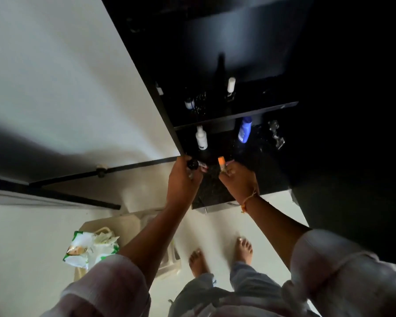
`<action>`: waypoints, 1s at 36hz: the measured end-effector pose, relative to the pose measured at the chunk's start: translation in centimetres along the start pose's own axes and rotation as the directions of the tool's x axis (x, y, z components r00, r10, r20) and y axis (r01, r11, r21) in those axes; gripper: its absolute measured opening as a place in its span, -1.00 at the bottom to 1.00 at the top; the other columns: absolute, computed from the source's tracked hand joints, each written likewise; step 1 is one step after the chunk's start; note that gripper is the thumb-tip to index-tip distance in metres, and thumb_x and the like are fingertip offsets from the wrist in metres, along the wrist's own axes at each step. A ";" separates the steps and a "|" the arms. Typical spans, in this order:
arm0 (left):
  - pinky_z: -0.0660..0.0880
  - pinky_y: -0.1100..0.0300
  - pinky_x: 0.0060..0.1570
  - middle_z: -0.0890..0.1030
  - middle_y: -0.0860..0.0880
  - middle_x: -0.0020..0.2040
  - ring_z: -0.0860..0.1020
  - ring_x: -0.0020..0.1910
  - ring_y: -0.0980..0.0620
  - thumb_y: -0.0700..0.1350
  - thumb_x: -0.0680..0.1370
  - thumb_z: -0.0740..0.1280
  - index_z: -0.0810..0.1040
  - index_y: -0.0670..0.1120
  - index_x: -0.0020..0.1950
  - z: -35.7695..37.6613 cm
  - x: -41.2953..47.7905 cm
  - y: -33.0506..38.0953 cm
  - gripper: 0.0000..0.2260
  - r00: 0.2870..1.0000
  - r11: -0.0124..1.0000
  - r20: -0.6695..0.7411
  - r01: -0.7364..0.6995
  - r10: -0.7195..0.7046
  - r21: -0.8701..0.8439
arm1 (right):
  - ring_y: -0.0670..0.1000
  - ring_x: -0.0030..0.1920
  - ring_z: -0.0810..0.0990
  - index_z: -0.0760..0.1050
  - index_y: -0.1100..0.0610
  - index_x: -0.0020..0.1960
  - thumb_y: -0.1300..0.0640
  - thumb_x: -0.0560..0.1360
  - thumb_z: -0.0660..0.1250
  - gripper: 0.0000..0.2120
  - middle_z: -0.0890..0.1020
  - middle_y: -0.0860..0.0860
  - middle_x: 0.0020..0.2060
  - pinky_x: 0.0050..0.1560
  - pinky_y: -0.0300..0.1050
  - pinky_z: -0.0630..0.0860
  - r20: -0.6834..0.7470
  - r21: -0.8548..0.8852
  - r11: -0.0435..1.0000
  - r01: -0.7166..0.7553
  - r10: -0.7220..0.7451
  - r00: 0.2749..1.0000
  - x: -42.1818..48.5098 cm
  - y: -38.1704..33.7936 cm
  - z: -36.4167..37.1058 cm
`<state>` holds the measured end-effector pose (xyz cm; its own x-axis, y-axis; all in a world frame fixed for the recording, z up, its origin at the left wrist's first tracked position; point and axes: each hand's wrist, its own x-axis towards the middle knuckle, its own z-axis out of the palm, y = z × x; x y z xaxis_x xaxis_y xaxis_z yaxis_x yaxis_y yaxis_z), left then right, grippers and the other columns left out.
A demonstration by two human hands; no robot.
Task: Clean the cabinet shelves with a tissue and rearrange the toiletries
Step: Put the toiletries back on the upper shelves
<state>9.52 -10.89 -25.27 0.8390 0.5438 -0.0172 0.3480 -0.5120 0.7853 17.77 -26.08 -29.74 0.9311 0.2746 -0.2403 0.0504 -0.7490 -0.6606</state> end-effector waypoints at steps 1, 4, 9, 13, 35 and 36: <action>0.62 0.07 -0.11 0.58 0.21 -0.09 0.57 -0.10 0.25 -0.01 0.50 0.38 0.35 0.26 0.01 -0.4 -0.2 0.8 -0.75 1.000 1.000 -0.012 -0.026 0.026 -0.015 | -0.10 -0.34 0.50 0.53 0.03 -0.15 -0.07 0.38 0.32 -0.82 0.60 -0.10 -0.33 -0.39 -0.32 0.26 -0.010 0.008 1.000 -0.006 0.006 1.000 -0.5 -0.4 -0.7; 0.59 0.24 -0.14 0.57 0.22 -0.09 0.58 -0.10 0.28 -0.01 0.50 0.38 0.36 0.35 -0.02 -2.0 -0.8 3.7 -0.72 0.994 0.993 -0.054 -0.103 0.099 -0.066 | -0.23 -0.44 0.46 0.46 -0.03 -0.23 -0.09 0.39 0.35 -0.85 0.51 -0.17 -0.46 -0.44 -0.39 0.22 -0.058 0.067 0.998 0.002 0.002 0.998 -2.2 -2.0 -3.1; 0.59 0.31 -0.07 0.57 0.26 -0.01 0.59 -0.05 0.29 0.01 0.53 0.38 0.41 0.37 0.07 -4.4 -0.9 8.4 -0.72 0.969 0.961 -0.075 -0.242 0.234 -0.135 | -0.24 -0.31 0.58 0.47 -0.03 -0.18 -0.01 0.43 0.44 -0.85 0.62 -0.14 -0.35 -0.30 -0.36 0.44 -0.167 0.205 0.973 0.105 -0.071 0.983 -4.0 -4.7 -7.5; 0.60 0.16 0.04 0.56 0.17 0.06 0.60 0.02 0.20 0.02 0.53 0.37 0.46 0.16 0.19 -6.5 0.3 12.0 -0.75 0.941 0.926 -0.124 -0.334 0.316 -0.178 | -0.09 -0.23 0.62 0.50 -0.03 -0.10 -0.01 0.42 0.43 -0.87 0.64 -0.10 -0.29 -0.18 -0.19 0.56 -0.279 0.194 0.958 0.210 -0.151 0.948 -4.1 -8.1 -11.5; 0.44 0.32 0.19 0.52 0.13 0.17 0.48 0.16 0.20 -0.02 0.50 0.39 0.49 0.04 0.30 -21.3 5.9 36.9 -0.63 0.390 0.513 -0.490 -0.847 0.779 0.141 | -0.06 -0.12 0.62 0.58 -0.02 0.05 0.02 0.40 0.36 -0.77 0.63 -0.11 -0.11 -0.04 0.02 0.58 -0.785 -0.093 0.668 0.739 -0.506 0.358 -3.9 -27.7 -35.8; 0.38 0.38 0.22 0.54 0.08 0.17 0.47 0.17 0.18 -0.04 0.50 0.39 0.51 -0.02 0.29 -22.1 6.1 38.1 -0.64 0.334 0.482 -0.497 -0.852 0.801 0.203 | -0.04 -0.14 0.62 0.58 -0.02 0.04 0.03 0.39 0.37 -0.78 0.63 -0.10 -0.13 -0.05 0.03 0.58 -0.794 -0.133 0.659 0.740 -0.518 0.318 -3.9 -28.5 -37.0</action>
<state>18.64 -12.38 18.20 0.3509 0.1025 0.9308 -0.4623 -0.8455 0.2674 26.10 -28.11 16.39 0.5568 -0.0042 0.8306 0.7705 -0.3709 -0.5184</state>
